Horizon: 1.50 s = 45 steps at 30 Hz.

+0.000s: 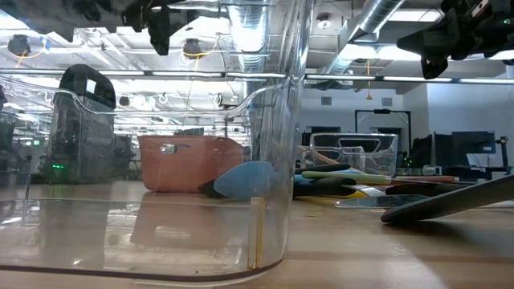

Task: Pick & Place Kitchen Items
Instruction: Put the black spatula into the top transparent bin

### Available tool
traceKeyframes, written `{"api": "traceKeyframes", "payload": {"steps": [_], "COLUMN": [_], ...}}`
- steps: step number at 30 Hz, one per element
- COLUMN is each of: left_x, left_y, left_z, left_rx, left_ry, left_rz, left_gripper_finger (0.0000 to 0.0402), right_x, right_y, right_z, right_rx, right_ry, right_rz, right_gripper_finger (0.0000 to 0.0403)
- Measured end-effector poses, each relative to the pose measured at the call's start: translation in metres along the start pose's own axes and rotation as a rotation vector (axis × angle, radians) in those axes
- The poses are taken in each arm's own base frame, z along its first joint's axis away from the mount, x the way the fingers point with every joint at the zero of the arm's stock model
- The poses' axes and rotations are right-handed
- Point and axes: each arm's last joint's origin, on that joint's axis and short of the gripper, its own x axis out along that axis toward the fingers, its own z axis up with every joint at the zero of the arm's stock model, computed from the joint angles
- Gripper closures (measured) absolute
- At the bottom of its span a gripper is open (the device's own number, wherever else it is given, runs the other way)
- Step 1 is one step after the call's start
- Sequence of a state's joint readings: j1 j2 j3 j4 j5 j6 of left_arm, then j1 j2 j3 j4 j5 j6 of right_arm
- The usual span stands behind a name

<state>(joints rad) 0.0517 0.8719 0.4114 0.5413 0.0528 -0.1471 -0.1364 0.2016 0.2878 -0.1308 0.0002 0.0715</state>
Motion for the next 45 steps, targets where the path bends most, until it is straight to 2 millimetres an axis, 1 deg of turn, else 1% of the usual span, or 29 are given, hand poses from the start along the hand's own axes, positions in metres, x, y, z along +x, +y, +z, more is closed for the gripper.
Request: {"api": "traceKeyframes", "payload": {"steps": [45], "left_x": [-0.0001], "left_y": [-0.0003], "left_z": [0.0017], "left_rx": [0.001], "left_ry": [-0.017], "left_rz": [-0.002], "left_gripper_finger": [0.0233], "right_x": [0.0], "right_y": [0.0], "right_z": [-0.0007], "right_rx": [-0.001], "right_ry": [0.007], "right_rz": [0.0], "right_gripper_finger": [0.0402]}}
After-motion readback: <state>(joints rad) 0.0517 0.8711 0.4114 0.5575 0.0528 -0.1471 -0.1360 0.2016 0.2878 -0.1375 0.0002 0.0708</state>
